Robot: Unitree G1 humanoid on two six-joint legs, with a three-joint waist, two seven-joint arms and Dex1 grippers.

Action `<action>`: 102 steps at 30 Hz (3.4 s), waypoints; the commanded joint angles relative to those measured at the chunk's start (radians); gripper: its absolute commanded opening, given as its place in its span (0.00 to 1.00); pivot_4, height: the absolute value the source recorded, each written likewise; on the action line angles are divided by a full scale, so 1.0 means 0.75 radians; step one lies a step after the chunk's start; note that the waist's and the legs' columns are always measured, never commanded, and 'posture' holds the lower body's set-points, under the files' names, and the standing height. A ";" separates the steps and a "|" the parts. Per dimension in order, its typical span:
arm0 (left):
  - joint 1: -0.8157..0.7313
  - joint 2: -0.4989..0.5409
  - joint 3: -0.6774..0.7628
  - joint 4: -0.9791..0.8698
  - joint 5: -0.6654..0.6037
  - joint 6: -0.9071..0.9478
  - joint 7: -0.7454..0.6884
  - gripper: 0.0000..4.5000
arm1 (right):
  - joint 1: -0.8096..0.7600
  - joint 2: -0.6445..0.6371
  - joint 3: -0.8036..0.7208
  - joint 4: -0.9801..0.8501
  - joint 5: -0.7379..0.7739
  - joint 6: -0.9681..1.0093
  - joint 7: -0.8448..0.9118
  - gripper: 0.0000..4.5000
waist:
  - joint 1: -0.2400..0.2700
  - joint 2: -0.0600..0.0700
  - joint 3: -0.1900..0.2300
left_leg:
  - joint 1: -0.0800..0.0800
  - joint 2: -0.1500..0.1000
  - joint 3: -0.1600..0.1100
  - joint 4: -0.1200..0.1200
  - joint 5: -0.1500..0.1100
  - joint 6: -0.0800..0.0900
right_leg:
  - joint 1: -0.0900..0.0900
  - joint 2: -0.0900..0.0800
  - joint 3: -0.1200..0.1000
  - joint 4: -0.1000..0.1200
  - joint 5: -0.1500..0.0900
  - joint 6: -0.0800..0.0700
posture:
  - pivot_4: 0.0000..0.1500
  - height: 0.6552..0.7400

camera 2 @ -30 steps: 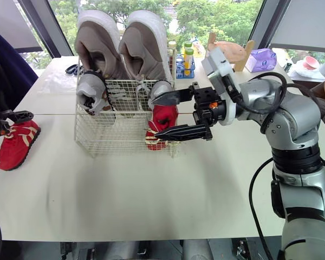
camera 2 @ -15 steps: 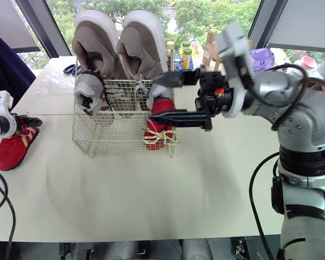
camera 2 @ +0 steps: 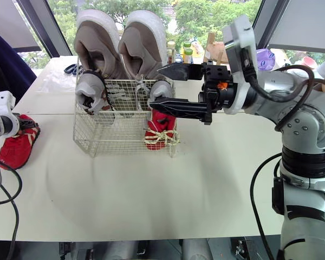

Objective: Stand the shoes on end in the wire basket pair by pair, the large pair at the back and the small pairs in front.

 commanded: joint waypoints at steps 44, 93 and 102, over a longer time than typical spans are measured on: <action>1.324 -1.191 0.244 -2.748 -0.593 -0.318 0.318 0.01 | -0.022 -0.073 -0.026 0.148 -0.040 0.229 0.122 1.00 | 0.035 0.011 -0.003 | 0.003 -0.002 0.000 0.017 -0.002 0.004 | 0.013 -0.001 0.005 -0.005 0.005 -0.001 | 1.00 1.00; 1.809 -1.116 0.191 -2.714 -0.982 -0.571 0.491 0.37 | 0.120 -0.102 -0.041 0.115 -0.002 0.196 0.099 1.00 | 0.025 0.022 -0.011 | 0.008 0.002 0.001 0.016 -0.005 0.008 | 0.016 0.001 0.005 -0.006 0.003 -0.004 | 1.00 1.00; 2.157 -0.639 0.337 -2.934 -1.298 -0.244 0.531 0.71 | 0.205 -0.123 -0.053 0.110 -0.022 0.164 0.098 1.00 | 0.026 0.023 -0.011 | 0.008 0.001 0.001 0.015 -0.005 0.009 | 0.016 -0.001 0.005 -0.008 0.002 -0.005 | 1.00 1.00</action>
